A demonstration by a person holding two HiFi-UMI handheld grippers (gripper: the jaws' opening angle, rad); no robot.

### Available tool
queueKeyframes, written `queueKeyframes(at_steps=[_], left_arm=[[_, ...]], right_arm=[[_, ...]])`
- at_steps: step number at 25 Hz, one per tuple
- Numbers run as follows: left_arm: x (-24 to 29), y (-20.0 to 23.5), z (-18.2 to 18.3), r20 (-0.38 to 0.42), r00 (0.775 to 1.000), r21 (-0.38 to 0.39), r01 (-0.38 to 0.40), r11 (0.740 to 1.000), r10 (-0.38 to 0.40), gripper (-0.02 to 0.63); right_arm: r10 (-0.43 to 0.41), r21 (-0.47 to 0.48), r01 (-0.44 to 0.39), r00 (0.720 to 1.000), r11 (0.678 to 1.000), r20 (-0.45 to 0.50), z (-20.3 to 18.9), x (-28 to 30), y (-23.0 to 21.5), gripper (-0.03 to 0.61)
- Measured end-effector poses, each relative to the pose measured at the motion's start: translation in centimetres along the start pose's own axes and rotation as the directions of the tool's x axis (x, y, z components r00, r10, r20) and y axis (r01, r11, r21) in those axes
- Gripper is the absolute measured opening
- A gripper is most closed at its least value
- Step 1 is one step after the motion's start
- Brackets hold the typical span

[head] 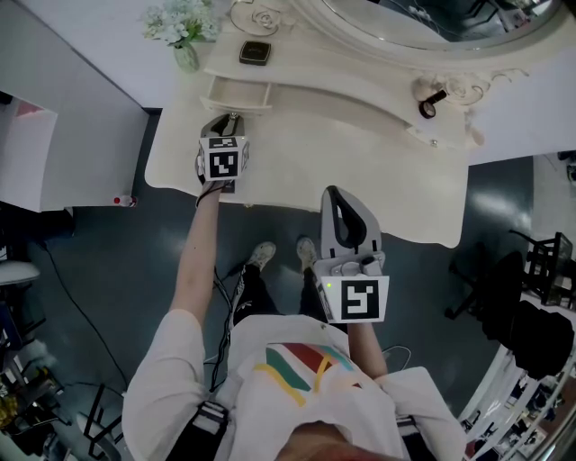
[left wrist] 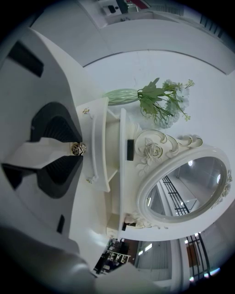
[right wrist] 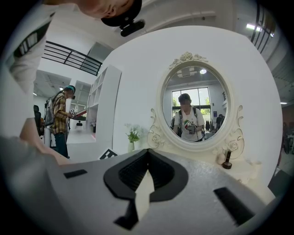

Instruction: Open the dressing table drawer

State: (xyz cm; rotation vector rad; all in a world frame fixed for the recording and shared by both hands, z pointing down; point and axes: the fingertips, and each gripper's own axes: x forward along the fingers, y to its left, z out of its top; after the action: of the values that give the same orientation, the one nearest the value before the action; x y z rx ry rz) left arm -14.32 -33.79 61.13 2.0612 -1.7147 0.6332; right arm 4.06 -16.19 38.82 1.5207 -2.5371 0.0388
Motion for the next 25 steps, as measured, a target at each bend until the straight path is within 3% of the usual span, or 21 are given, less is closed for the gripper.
queueKeyframes(at_steps=[8,11,15,20,25], left_arm=[[-0.2,-0.2,-0.4,0.017,1.000,-0.002,0.004,1.000,-0.004,0.091],[-0.8,-0.2,-0.3,0.045,0.999,-0.028,0.007,1.000,-0.006,0.157],[-2.2,0.2,1.1,0.096,0.995,-0.033,-0.015,0.999,0.018,0.170],[-5.8,-0.3,6.6,0.240,0.970,0.017,-0.042,0.999,0.036,0.170],[-11.8,-3.5,14.2,0.394,0.919,0.027,-0.015,1.000,0.003,0.167]], right_arm=[[0.004,-0.007,-0.004,1.000,1.000,0.003,0.0,-0.3,0.2,0.000],[0.002,-0.005,-0.002,1.000,1.000,0.005,0.0,-0.4,0.0,0.000],[0.005,-0.013,-0.004,1.000,1.000,0.021,0.4,-0.4,-0.1,0.000],[-0.021,-0.010,0.022,0.998,1.000,0.058,2.1,-0.5,-1.3,0.000],[-0.059,-0.032,0.065,0.987,0.997,0.152,5.3,-1.3,-3.3,0.000]])
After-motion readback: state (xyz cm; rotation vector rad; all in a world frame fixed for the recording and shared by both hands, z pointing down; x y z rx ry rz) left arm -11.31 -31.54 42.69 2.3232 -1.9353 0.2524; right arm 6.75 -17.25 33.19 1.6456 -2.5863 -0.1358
